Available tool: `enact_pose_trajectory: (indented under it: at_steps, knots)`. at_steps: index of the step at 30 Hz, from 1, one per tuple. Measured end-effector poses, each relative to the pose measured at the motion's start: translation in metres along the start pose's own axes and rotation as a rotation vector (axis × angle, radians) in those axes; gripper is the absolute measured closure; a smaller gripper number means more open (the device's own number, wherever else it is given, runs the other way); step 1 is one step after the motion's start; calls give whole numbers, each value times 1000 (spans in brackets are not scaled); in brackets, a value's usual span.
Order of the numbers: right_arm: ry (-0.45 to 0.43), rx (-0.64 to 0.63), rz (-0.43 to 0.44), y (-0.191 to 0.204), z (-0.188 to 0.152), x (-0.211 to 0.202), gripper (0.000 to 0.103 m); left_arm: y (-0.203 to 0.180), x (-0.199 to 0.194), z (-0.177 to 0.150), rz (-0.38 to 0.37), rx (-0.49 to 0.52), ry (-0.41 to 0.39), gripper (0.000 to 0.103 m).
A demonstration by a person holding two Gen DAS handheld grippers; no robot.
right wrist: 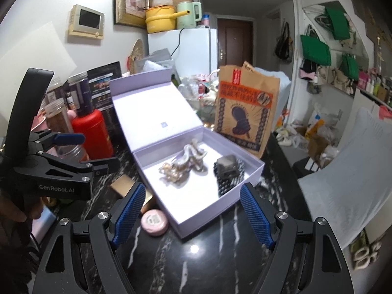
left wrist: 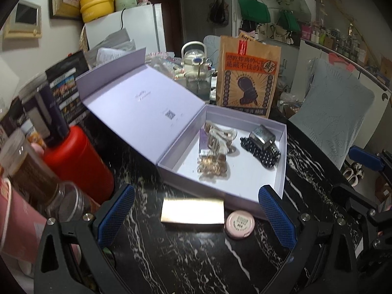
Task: Organize rigid objects
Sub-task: 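Withdraw both tools from the box toward the gold box and pink compact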
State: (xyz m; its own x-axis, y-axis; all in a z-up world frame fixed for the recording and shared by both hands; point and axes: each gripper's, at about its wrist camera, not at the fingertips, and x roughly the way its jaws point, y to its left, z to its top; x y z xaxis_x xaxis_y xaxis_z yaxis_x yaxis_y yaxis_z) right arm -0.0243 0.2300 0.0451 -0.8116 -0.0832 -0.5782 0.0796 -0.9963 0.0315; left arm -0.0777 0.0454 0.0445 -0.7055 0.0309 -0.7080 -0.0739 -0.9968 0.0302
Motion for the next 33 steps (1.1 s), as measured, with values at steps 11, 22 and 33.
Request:
enact_pose_trajectory:
  at_steps: [11,22,33]
  knots:
    - [57,6,78,18,-34,16,22,19,11,-33,-22,-69,33,0]
    - [157,0,189,38,-69,50,22,30,29,-59,11,-58,103,0]
    - [225,-12,226,53,-74,96,23,51,49,-71,27,-96,140,0]
